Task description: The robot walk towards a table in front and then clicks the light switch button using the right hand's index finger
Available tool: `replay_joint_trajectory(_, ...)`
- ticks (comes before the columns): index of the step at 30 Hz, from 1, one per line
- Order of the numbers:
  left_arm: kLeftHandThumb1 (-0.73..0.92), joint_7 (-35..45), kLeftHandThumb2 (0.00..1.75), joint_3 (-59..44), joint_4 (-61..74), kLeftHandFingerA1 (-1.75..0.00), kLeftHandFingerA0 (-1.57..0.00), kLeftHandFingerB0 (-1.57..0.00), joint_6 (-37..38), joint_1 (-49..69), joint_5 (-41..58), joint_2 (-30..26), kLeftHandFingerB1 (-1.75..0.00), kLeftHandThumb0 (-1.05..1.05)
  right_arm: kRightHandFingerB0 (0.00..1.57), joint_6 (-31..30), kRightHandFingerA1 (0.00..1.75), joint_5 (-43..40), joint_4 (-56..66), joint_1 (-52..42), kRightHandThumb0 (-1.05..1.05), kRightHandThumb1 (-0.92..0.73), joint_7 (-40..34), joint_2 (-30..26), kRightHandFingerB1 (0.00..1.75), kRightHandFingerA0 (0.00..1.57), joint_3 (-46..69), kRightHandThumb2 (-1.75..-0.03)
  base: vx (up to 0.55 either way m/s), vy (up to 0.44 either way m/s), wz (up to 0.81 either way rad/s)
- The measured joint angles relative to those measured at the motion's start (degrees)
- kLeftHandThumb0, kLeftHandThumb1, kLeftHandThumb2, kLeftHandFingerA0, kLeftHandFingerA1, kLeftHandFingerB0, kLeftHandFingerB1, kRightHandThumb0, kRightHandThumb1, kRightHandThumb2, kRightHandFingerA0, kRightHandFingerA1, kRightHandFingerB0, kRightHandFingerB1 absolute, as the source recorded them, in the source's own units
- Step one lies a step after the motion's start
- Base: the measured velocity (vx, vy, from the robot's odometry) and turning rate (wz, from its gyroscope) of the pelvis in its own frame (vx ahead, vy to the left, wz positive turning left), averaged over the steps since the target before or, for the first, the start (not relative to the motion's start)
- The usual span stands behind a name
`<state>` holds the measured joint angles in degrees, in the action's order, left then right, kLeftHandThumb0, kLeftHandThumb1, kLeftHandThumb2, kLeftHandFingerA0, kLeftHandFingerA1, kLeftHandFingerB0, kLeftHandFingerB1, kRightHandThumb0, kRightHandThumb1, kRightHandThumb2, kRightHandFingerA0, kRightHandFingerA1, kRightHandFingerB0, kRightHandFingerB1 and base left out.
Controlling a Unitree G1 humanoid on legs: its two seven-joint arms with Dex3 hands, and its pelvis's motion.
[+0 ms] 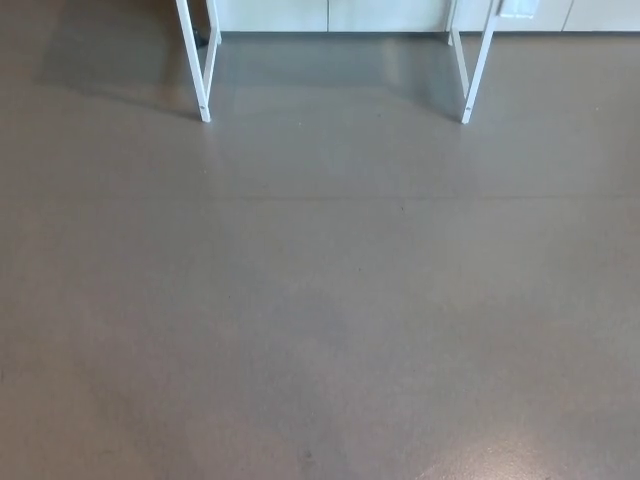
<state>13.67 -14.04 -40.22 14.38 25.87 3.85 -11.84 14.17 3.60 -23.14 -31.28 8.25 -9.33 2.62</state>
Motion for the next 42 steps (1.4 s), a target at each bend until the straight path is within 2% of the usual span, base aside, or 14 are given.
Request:
replay_joint_trajectory(13, 0.56, 2.8, 0.88, -0.25, -0.09, -1.09, -0.26, -0.37, 3.06, 0.42, 1.54, -0.29, -0.74, -0.72, 0.42, 4.18, 0.55, -1.14, -1.81, -1.94, -0.28, -0.61, 0.77, 0.04, 0.45, 0.65, 0.63, -0.58, 0.02, -0.003, 0.11)
replay_joint_trajectory(18, 0.57, 2.9, 0.87, 0.48, -1.01, -1.08, -0.22, -0.34, 3.25, 1.1, 1.42, 0.07, -0.73, -0.73, 0.43, 5.07, 0.55, -1.68, -0.95, -2.34, -0.29, -0.59, 0.84, -0.21, 0.45, 0.67, 0.97, -0.57, 0.02, 0.159, 0.06)
replay_joint_trajectory(19, 0.45, 2.93, 1.05, 0.73, -1.03, -0.87, -0.32, -0.35, 3.26, 1.04, 1.39, 0.06, -0.7, -0.76, 0.43, 5.27, 0.54, -1.74, -1.37, -2.22, -0.3, -0.6, 0.85, -0.21, 0.45, 0.66, 1.02, -0.58, 0.09, 0.3, -0.2)
replay_joint_trajectory(20, 0.46, 3.0, 1.06, 1.12, -1.02, -0.86, -0.31, -0.34, 3.28, 0.97, 1.32, 0.06, -0.7, -0.75, 0.43, 5.44, 0.54, -1.82, -1.67, -2.15, -0.29, -0.6, 0.87, -0.25, 0.45, 0.67, 1.17, -0.58, 0.13, 0.36, -0.49)
replay_joint_trajectory(21, 0.46, 3.08, 1.06, 1.47, -0.97, -0.86, -0.31, -0.34, 3.28, 1.04, 1.25, 0.05, -0.7, -0.75, 0.43, 5.62, 0.54, -1.82, -1.74, -2.11, -0.29, -0.6, 0.86, -0.4, 0.45, 0.67, 1.24, -0.58, 0.18, 0.312, -0.62)
replay_joint_trajectory(22, 0.56, 3.13, 0.86, 2.05, -1.15, -1.06, -0.23, -0.34, 3.1, 0.75, 1.06, 0.26, -0.73, -0.75, 0.43, 5.88, 0.53, -1.8, -1.83, -2.06, -0.29, -0.6, 0.82, -0.32, 0.45, 0.66, 1.29, -0.58, 0.17, 0.447, -0.48)
replay_joint_trajectory(23, 0.44, 3.23, 1.05, 2.18, -0.85, -0.88, -0.33, -0.35, 3.33, 0.45, 0.98, -0.24, -0.71, -0.77, 0.43, 6.04, 0.53, -1.75, -1.66, -2.08, -0.28, -0.6, 0.89, -0.03, 0.45, 0.66, 1.05, -0.58, 0.16, 0.396, -0.17)
replay_joint_trajectory(24, 0.44, 3.19, 1.05, 2.18, -0.69, -0.88, -0.33, -0.35, 3.42, 0.19, 0.95, -0.63, -0.71, -0.77, 0.43, 6.11, 0.53, -1.74, -1.49, -2.17, -0.28, -0.6, 0.95, 0.04, 0.45, 0.66, 0.97, -0.58, 0.16, 0.382, -0.4)
replay_joint_trajectory(25, 0.54, 3.1, 0.86, 2.17, -0.53, -1.08, -0.25, -0.35, 3.51, -0.15, 0.9, -1.33, -0.73, -0.75, 0.43, 6.19, 0.54, -1.74, -1.36, -2.35, -0.29, -0.59, 1.01, 0.06, 0.45, 0.68, 0.96, -0.57, 0.05, 0.255, -0.27)
replay_joint_trajectory(35, 0.55, 2.71, 0.86, 3.11, -0.48, -1.1, -0.25, -0.34, 3.94, -0.46, 0.81, -1.77, -0.75, -0.77, 0.44, 6.35, 0.53, -1.66, -0.53, -2.0, -0.28, -0.6, 1.13, -0.05, 0.46, 0.66, 0.93, -0.58, 0.18, 0.038, 0.05)
replay_joint_trajectory(36, 0.43, 2.68, 1.05, 3.22, -0.45, -0.89, -0.34, -0.36, 3.94, -0.41, 0.8, -1.77, -0.71, -0.8, 0.43, 6.35, 0.51, -1.66, -0.46, -1.95, -0.28, -0.6, 1.13, -0.08, 0.44, 0.64, 0.93, -0.57, 0.21, -0.169, 0.14)
replay_joint_trajectory(37, 0.54, 2.64, 0.86, 3.37, -0.42, -1.09, -0.24, -0.35, 3.96, -0.3, 0.79, -1.77, -0.74, -0.79, 0.43, 6.35, 0.53, -1.64, -0.32, -1.96, -0.29, -0.6, 1.13, -0.1, 0.45, 0.65, 0.92, -0.58, 0.29, -0.236, 0.4)
replay_joint_trajectory(41, 0.55, 2.56, 0.85, 3.94, 0.04, -1.08, -0.23, -0.34, 4.07, -0.67, 0.79, -0.78, -0.74, -0.77, 0.43, 6.56, 0.53, -1.65, -1.15, -1.47, -0.29, -0.6, 1.21, -1.16, 0.45, 0.65, 1.05, -0.58, 0.35, -0.34, 0.5)
replay_joint_trajectory(42, 0.44, 2.56, 1.04, 4.01, 0.01, -0.89, -0.33, -0.35, 4.1, -0.64, 0.79, -0.74, -0.71, -0.79, 0.43, 6.7, 0.53, -1.66, -1.29, -1.35, -0.29, -0.6, 1.19, -1.5, 0.45, 0.65, 1.14, -0.58, 0.25, -0.148, 0.05)
